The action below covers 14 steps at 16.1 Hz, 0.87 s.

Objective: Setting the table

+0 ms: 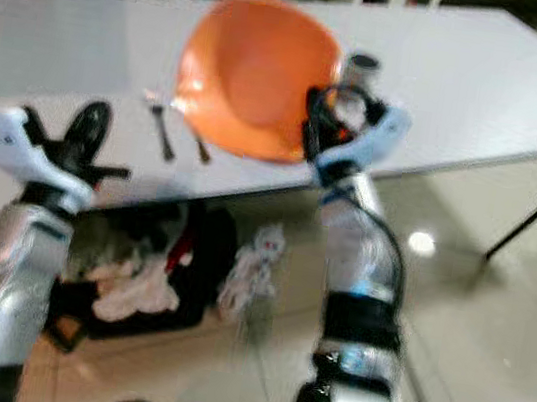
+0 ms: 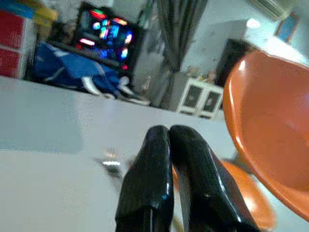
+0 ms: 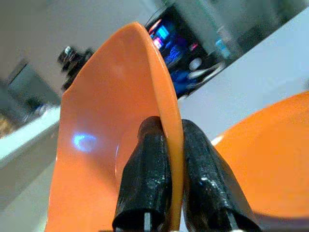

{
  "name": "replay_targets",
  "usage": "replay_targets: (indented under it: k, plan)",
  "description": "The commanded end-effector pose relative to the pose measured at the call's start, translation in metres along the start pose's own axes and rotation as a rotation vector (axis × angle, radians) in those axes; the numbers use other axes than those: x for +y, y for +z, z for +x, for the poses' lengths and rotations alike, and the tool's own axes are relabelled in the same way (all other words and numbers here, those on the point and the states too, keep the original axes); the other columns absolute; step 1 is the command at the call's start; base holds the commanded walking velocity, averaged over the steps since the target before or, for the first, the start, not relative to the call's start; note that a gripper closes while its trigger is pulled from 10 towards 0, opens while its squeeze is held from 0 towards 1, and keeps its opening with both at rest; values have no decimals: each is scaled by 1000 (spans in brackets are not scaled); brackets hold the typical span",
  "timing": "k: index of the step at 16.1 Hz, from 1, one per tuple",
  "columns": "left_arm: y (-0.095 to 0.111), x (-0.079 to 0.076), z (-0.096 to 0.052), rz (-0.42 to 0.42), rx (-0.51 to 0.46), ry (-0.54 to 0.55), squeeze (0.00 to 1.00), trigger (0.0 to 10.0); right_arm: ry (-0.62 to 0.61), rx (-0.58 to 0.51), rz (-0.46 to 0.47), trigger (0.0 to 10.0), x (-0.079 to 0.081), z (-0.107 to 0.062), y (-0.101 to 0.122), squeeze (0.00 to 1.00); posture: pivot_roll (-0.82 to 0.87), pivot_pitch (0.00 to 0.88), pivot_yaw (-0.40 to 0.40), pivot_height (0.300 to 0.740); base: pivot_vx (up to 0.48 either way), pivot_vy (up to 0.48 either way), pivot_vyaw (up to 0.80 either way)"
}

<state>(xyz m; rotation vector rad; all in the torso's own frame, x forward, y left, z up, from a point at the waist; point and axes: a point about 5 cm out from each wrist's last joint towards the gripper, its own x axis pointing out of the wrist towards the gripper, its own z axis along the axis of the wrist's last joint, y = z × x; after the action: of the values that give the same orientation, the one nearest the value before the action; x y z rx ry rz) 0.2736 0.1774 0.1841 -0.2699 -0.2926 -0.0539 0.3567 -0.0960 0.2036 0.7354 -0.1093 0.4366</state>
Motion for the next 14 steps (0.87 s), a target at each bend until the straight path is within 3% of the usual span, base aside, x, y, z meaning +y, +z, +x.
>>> replay_targets:
  k: [1,10,12,14]
  plan:
    - [0,-6,1,-13,-1,-19,0,10000,19,-49,-14,10000,3,2,16,0,-42,71,-6,740,480,0,0]
    - [-1,-8,1,-10,7,-26,0,10000,-114,17,-80,10000,-7,7,19,0,-43,74,-5,740,480,0,0]
    - [-3,-9,1,-8,17,-33,0,10000,-176,42,-129,10000,-13,8,21,0,-44,77,-6,740,476,0,0]
    - [-5,-12,0,-4,25,-36,0,10000,-245,70,-130,10000,-18,9,25,0,-46,83,-5,740,0,0,0]
